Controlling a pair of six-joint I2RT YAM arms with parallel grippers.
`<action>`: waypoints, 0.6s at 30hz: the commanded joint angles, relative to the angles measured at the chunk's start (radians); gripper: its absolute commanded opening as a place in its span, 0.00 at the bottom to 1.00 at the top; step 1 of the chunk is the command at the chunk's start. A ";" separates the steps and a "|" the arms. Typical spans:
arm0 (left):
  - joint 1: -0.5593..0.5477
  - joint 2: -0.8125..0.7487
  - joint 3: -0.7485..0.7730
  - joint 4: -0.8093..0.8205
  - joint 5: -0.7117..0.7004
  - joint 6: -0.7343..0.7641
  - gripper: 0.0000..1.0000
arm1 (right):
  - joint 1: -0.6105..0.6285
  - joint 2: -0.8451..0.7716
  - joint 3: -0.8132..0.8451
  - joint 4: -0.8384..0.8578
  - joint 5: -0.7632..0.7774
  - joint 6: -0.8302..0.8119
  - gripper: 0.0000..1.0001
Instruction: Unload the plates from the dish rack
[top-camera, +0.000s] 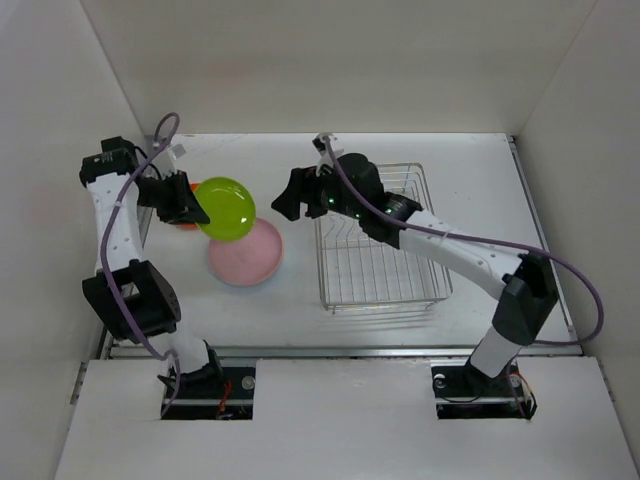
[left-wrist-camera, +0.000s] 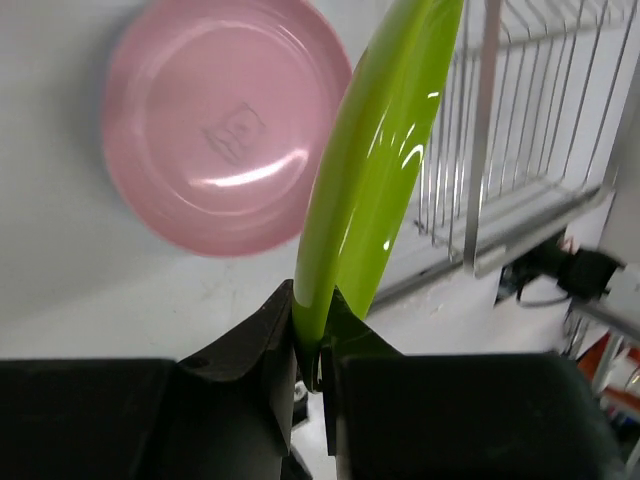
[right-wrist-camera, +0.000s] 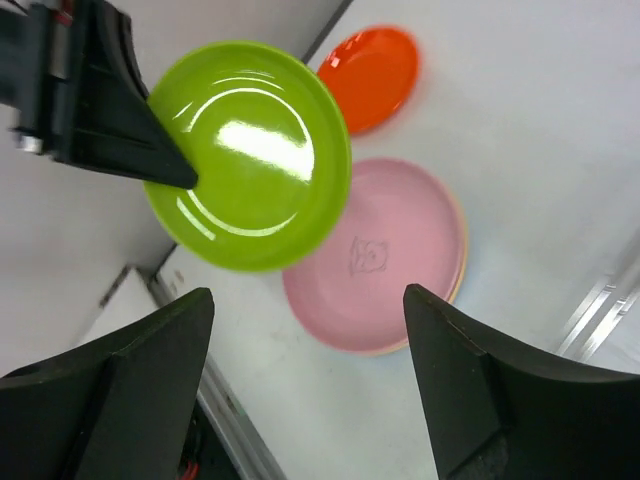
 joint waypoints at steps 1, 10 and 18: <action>0.085 0.065 0.079 0.126 0.001 -0.182 0.00 | -0.006 -0.149 0.019 -0.004 0.203 0.024 0.82; 0.184 0.450 0.286 0.324 -0.089 -0.450 0.00 | -0.006 -0.271 -0.078 -0.033 0.235 -0.019 0.82; 0.184 0.651 0.428 0.345 -0.193 -0.484 0.00 | -0.006 -0.370 -0.159 -0.046 0.266 -0.019 0.82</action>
